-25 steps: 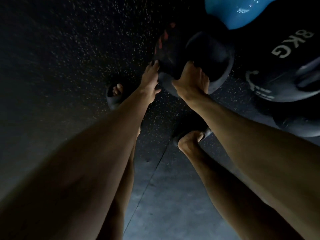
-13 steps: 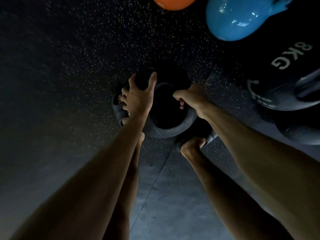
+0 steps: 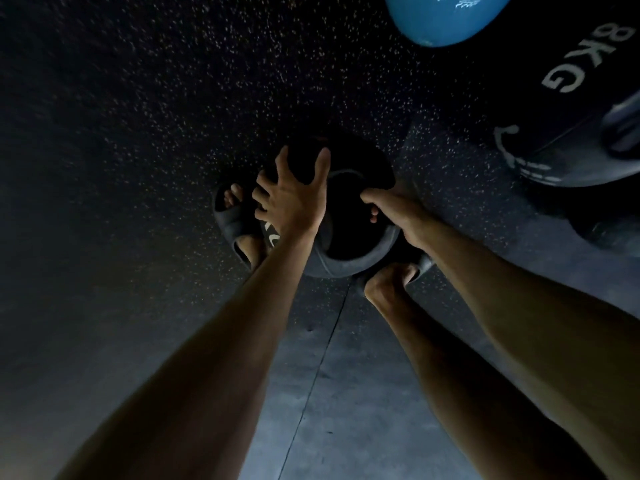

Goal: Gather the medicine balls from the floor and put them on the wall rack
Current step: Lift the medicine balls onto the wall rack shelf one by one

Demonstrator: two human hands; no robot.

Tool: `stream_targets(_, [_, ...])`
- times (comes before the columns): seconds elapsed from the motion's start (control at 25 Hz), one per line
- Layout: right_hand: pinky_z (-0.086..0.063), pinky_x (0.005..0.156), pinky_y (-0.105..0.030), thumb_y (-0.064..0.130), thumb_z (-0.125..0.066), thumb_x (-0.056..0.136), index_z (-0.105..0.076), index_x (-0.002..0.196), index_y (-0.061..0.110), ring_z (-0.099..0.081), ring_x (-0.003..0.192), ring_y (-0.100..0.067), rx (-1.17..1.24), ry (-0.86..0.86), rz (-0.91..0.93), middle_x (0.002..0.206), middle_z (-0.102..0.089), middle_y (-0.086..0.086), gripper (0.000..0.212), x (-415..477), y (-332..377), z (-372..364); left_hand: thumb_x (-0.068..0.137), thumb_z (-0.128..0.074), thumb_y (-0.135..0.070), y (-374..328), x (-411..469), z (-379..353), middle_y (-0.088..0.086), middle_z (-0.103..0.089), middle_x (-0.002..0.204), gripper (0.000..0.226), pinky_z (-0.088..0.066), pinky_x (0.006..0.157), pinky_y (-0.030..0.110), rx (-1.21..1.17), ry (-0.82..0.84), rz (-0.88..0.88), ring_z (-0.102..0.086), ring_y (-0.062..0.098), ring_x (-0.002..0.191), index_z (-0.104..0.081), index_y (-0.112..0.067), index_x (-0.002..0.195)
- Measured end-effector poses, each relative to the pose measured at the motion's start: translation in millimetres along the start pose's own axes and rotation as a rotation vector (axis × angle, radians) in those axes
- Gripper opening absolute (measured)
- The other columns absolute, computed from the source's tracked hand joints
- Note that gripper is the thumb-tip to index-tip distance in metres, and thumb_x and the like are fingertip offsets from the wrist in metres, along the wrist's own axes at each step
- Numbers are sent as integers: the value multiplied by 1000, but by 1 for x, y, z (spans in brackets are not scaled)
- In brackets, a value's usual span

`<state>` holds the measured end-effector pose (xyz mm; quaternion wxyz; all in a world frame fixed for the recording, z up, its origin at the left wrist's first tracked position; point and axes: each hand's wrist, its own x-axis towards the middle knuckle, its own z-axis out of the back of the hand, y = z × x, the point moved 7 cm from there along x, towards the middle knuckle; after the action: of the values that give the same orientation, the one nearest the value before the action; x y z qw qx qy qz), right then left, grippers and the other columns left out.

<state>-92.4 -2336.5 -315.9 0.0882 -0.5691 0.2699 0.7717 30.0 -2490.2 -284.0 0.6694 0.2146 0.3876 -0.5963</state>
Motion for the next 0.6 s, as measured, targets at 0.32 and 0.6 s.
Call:
stream_targets(0.32, [-53, 79, -39, 52, -59, 79, -67, 114, 4, -67, 98, -32, -225, -501, 86, 108, -71, -16, 59, -8, -53, 40, 107, -36, -22, 63, 23, 6, 6, -50, 140, 42, -35, 103, 18, -170, 190, -49, -46, 21, 131, -47, -3, 143])
stream_targets(0.6, [-44, 75, -31, 33, -42, 105, -59, 126, 3, -65, 105, -34, -361, -465, -10, 120, -66, -21, 40, 42, -86, 81, 99, -50, -3, 60, 37, -56, 8, -65, 119, 36, -53, 90, 23, -270, 444, -30, -65, 11, 109, -54, -9, 134])
